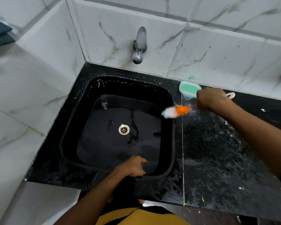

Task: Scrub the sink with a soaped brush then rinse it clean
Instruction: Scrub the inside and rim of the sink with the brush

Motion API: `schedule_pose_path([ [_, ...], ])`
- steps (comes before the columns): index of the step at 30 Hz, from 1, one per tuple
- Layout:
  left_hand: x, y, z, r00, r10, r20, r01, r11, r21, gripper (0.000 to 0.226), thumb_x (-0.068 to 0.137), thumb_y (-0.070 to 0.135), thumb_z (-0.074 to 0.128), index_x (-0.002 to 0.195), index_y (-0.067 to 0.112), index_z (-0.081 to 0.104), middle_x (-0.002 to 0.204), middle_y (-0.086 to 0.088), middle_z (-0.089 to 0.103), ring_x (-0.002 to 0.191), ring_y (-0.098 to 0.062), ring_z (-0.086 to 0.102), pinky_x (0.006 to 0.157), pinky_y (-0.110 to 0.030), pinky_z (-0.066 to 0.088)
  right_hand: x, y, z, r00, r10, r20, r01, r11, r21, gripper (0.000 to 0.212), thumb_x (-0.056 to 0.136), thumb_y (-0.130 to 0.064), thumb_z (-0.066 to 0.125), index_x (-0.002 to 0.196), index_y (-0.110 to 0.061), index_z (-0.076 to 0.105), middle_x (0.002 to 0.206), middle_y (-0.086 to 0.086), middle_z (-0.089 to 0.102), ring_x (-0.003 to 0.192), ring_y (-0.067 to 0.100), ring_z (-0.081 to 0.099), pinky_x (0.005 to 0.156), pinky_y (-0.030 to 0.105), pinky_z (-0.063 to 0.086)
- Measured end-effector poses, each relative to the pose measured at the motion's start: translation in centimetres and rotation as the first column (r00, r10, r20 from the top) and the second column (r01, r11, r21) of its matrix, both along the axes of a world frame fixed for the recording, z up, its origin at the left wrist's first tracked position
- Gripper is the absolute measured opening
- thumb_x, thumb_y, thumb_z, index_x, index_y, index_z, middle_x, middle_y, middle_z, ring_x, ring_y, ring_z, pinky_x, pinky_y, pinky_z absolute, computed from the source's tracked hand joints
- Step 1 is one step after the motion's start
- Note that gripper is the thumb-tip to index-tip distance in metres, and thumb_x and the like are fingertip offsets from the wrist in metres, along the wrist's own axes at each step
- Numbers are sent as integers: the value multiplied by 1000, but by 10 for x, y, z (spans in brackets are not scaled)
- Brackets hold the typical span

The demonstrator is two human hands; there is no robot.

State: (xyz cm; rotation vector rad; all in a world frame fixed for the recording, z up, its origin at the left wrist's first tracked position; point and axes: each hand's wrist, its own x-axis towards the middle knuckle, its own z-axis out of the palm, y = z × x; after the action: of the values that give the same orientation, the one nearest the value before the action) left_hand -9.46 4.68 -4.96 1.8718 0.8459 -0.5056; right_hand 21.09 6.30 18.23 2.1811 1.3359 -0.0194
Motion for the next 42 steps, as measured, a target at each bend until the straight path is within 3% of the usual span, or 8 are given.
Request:
schedule_pose_path([
  [7, -4, -1, 0, 998, 41, 53, -41, 999, -7, 45, 80, 22, 77, 123, 31, 69, 109, 5, 73, 97, -8, 63, 94, -20, 50, -31, -39, -8, 994, 67, -90, -80, 985, -150, 21, 91, -20, 51, 107, -14, 65, 107, 8, 68, 97, 27, 67, 75, 37, 51],
  [11, -4, 0, -2, 998, 49, 26, -49, 999, -18, 51, 80, 24, 79, 129, 29, 66, 105, 5, 71, 97, -10, 65, 94, -18, 49, -32, -55, -4, 998, 56, -14, -56, 998, -30, 21, 93, -21, 50, 106, -14, 65, 104, 9, 68, 95, 29, 67, 76, 38, 51],
  [16, -7, 0, -4, 995, 95, 13, -94, 995, -36, 59, 80, 26, 81, 135, 25, 62, 110, 3, 69, 101, -11, 66, 93, -17, 47, -44, -79, -7, 989, 104, -109, -123, 974, -190, 21, 91, -24, 51, 105, -14, 64, 104, 8, 67, 95, 27, 67, 73, 35, 49],
  [20, -5, -1, -3, 997, 83, 5, -83, 996, -31, 57, 80, 23, 80, 134, 24, 62, 109, 3, 69, 103, -13, 65, 97, -20, 48, -40, -82, -3, 998, 50, -42, -53, 996, -72, 23, 91, -21, 49, 107, -14, 63, 105, 10, 66, 96, 31, 66, 74, 36, 49],
  [24, -5, -1, -1, 995, 97, 8, -97, 995, -33, 56, 80, 23, 80, 133, 24, 63, 111, 2, 70, 104, -13, 66, 98, -21, 49, -53, -86, -1, 989, 57, -135, -84, 976, -202, 19, 90, -22, 53, 103, -11, 62, 101, 8, 67, 91, 27, 67, 73, 35, 49],
  [29, -4, -1, -1, 996, 93, 2, -93, 995, -31, 56, 79, 21, 81, 132, 23, 64, 107, 2, 71, 103, -13, 66, 95, -20, 49, -33, -48, -14, 999, -6, -32, 9, 997, 83, 26, 93, -15, 45, 109, -11, 65, 107, 14, 67, 97, 34, 66, 76, 39, 50],
  [35, -6, 1, 1, 990, 142, 0, -142, 989, -43, 59, 77, 22, 84, 133, 22, 63, 108, 3, 70, 105, -12, 65, 94, -16, 45, -34, -27, -4, 986, -85, -145, 66, 989, -130, 26, 87, -13, 56, 112, -13, 60, 99, 8, 62, 88, 25, 61, 77, 40, 48],
  [42, -7, 2, 4, 989, 146, -2, -146, 987, -73, 56, 80, 25, 81, 134, 21, 62, 112, 0, 71, 105, -13, 63, 93, -17, 43, -29, -15, -16, 989, -97, -115, 104, 993, 56, 30, 90, -12, 50, 119, -10, 60, 112, 14, 64, 100, 32, 63, 82, 41, 49],
])
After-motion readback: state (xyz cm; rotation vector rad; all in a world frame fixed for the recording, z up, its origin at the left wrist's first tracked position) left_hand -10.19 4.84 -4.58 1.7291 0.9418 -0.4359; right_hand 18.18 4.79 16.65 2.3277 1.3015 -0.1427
